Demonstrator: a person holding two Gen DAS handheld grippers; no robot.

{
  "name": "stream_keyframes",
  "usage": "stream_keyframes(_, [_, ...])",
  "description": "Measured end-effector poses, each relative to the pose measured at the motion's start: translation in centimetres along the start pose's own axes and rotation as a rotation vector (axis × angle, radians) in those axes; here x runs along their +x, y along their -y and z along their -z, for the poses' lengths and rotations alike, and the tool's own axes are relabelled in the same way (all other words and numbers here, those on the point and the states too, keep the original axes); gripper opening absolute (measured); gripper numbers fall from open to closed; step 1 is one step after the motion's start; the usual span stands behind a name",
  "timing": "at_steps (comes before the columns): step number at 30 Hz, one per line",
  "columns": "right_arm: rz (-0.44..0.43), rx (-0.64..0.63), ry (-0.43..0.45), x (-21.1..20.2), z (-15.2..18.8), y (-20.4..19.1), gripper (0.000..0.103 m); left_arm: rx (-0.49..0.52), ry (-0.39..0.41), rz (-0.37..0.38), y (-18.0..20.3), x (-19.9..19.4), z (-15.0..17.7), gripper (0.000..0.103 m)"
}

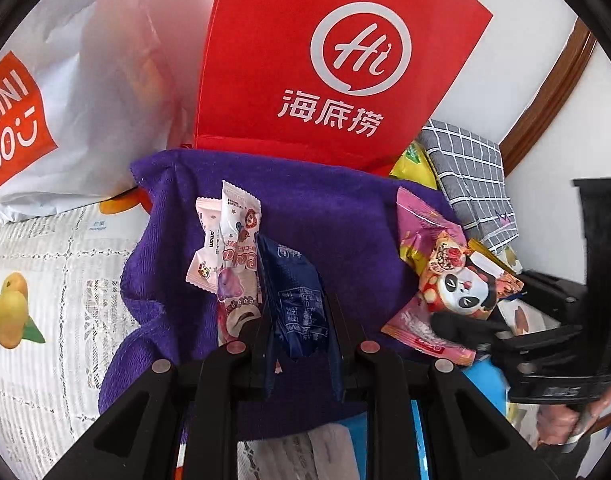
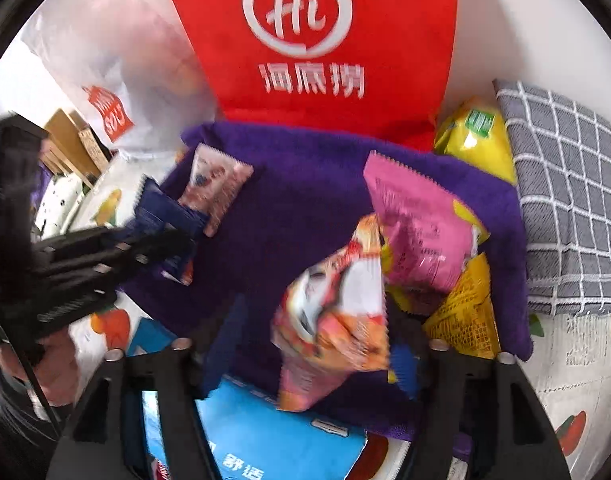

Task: Organize snacks
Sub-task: 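Carry both packets onto the purple towel and open both tools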

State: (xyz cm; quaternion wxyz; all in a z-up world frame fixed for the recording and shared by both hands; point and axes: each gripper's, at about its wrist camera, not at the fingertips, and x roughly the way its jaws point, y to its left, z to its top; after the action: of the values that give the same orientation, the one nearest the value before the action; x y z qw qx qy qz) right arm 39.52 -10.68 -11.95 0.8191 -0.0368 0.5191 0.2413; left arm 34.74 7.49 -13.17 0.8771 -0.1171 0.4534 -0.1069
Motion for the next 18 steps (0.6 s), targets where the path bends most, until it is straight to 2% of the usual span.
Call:
stream_keyframes(5, [0.019,0.022,0.082,-2.7,-0.4,0.4,0.069,-0.005,-0.005,0.011,-0.3,0.0,-0.1,0.024])
stream_keyframes(8, [0.045,0.042,0.139,-4.7,-0.4,0.7,0.069,-0.001,-0.012,0.003,-0.3,-0.6,-0.2,0.045])
stream_keyframes(9, [0.055,0.050,0.153,-5.4,-0.3,0.7,0.069,-0.001,0.001,0.005,-0.3,-1.0,-0.3,0.055])
stream_keyframes(10, [0.058,0.053,0.163,-5.8,-0.4,0.6,0.069,0.001,0.011,0.001,-0.3,-1.2,-0.3,0.057])
stream_keyframes(13, [0.059,0.068,0.200,-7.6,0.4,0.4,0.069,0.010,0.051,-0.021,-0.4,-2.8,-0.2,0.057])
stream_keyframes(18, [0.063,0.081,0.247,-10.1,3.1,-0.3,0.069,-0.008,0.065,-0.016,-1.0,-5.3,1.1,0.057])
